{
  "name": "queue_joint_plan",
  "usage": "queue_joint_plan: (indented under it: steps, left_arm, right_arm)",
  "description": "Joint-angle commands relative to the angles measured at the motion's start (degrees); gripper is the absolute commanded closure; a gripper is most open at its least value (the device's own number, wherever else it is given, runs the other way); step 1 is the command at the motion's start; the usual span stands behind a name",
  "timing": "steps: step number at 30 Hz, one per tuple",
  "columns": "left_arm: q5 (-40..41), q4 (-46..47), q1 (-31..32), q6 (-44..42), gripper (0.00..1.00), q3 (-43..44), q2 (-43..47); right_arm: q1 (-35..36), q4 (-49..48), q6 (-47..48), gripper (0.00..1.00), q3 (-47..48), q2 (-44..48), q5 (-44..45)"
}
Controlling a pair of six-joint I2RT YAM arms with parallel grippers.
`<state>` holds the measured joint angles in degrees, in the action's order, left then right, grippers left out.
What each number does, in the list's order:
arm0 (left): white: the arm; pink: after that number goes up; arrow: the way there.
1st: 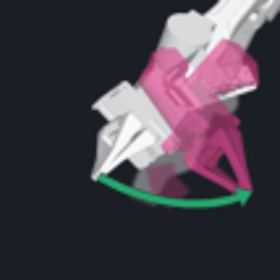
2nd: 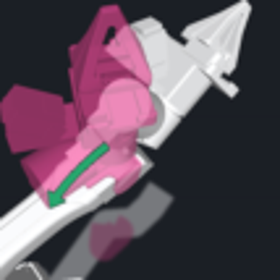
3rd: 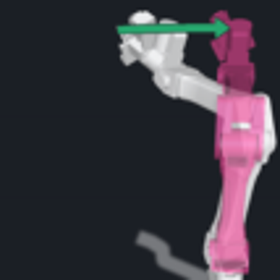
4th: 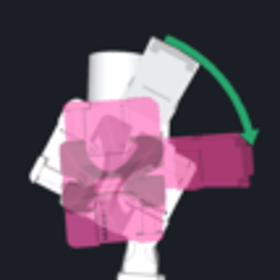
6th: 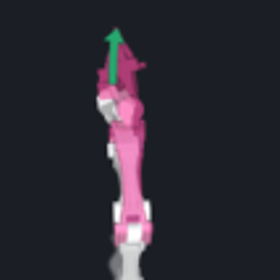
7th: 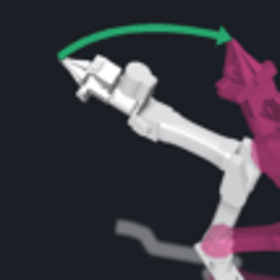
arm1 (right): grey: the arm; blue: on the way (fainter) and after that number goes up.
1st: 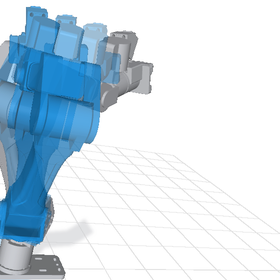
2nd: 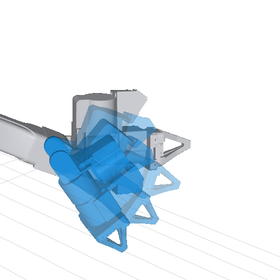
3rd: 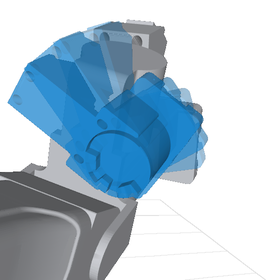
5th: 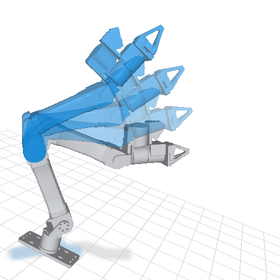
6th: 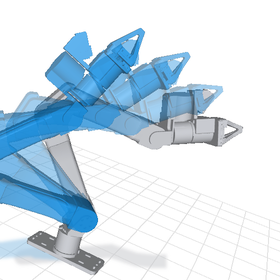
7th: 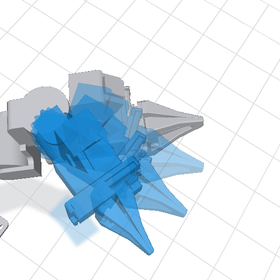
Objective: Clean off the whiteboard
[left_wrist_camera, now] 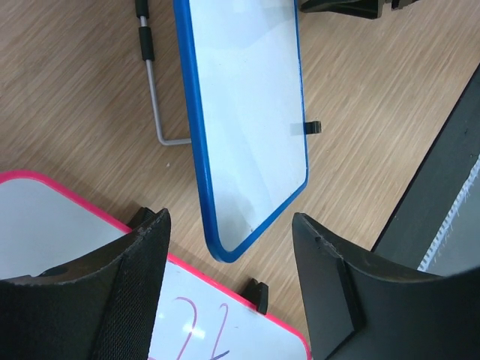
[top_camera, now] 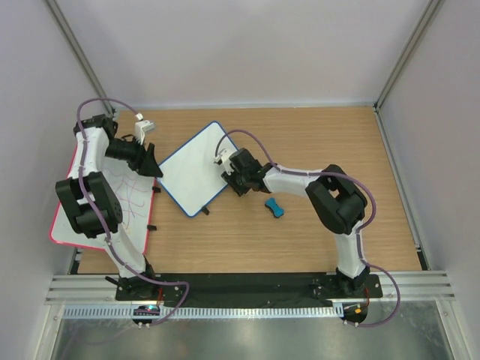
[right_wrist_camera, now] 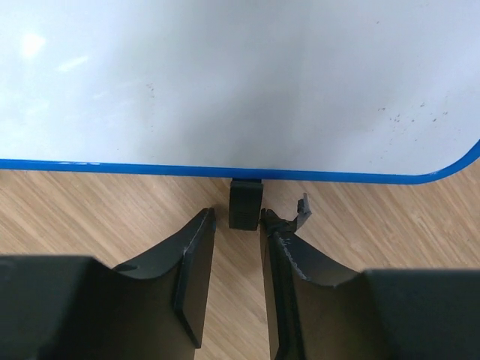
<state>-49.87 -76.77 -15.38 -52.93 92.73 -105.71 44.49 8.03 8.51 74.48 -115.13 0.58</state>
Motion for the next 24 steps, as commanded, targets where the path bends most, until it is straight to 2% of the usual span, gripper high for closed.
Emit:
queue_joint_plan:
  steps: [1,5,6,9,13,24]
  left_arm:
    - [1.2,-1.5,0.2,1.0,0.32,-0.4,3.7]
    - [2.6,0.5,0.2,3.2,0.31,-0.8,4.5]
    - [2.8,1.2,0.2,4.1,0.31,-0.9,4.5]
    - [3.5,1.7,0.2,5.1,0.31,-0.9,4.7]
    - [3.6,2.1,0.2,5.3,0.31,-1.0,5.0]
    - [3.6,2.6,0.2,5.9,0.31,-1.7,6.3]
  right_arm:
    - [-0.5,-0.8,0.8,0.63,2.7,-1.5,-2.5]
    - [-0.5,-0.6,1.0,0.62,3.7,-2.6,-2.0]
    - [-0.6,0.0,1.1,0.57,4.4,-2.9,-1.2]
    - [-1.4,0.6,1.2,0.52,5.4,-3.2,-1.3]
    - [-2.5,0.3,2.0,0.52,5.2,-2.6,-1.1]
    - [-2.7,0.3,0.8,0.78,5.4,-3.5,-6.5]
